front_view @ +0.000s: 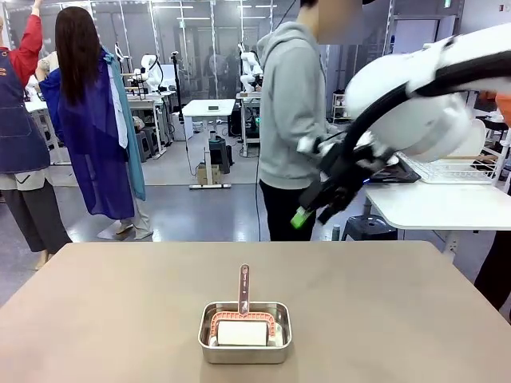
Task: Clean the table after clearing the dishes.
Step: When the right (or left) Handle tray is removed, use the right hand (or left hand) to clean the right (or left) side of the table with the Lint Roller.
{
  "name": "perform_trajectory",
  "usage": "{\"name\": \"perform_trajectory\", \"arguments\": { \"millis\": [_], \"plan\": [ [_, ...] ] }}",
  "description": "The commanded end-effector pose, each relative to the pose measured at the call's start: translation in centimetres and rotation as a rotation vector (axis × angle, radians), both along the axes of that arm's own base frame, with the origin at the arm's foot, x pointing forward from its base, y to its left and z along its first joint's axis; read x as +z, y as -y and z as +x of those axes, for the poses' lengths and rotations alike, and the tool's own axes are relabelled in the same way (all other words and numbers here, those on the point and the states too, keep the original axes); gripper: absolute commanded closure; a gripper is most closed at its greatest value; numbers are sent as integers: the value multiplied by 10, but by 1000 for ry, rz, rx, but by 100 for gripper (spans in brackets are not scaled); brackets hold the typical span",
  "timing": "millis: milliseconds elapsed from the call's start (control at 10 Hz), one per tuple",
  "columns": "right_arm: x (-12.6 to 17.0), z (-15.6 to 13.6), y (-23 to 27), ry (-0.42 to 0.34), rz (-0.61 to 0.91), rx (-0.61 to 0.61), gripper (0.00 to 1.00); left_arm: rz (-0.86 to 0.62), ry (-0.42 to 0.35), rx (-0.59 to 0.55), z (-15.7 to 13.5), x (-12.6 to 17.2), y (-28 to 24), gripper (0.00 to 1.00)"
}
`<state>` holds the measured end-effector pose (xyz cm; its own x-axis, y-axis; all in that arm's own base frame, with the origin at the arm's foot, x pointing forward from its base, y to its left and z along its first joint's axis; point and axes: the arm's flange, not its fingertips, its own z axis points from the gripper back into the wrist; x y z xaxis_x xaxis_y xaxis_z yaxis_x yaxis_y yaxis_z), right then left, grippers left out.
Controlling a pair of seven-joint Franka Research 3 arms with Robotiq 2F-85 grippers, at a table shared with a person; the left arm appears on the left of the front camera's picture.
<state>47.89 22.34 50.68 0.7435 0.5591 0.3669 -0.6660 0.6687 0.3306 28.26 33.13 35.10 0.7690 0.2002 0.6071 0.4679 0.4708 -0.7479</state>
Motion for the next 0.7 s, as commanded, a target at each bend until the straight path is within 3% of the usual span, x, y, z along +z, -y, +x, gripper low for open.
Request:
{"name": "perform_trajectory", "arguments": {
  "millis": [0,200,300,600],
  "plan": [
    [-15,0,-34,-27,-122,155,0,7,-2,-10,-5,3,3,1],
    [-27,-11,-44,-34,-160,269,0,7,-2,-10,-5,3,3,1],
    [-32,-13,-51,-34,-116,171,0,7,-2,-10,-5,3,3,1],
    [-32,-13,-51,-34,-116,171,0,7,-2,-10,-5,3,3,1]
  ]
}}
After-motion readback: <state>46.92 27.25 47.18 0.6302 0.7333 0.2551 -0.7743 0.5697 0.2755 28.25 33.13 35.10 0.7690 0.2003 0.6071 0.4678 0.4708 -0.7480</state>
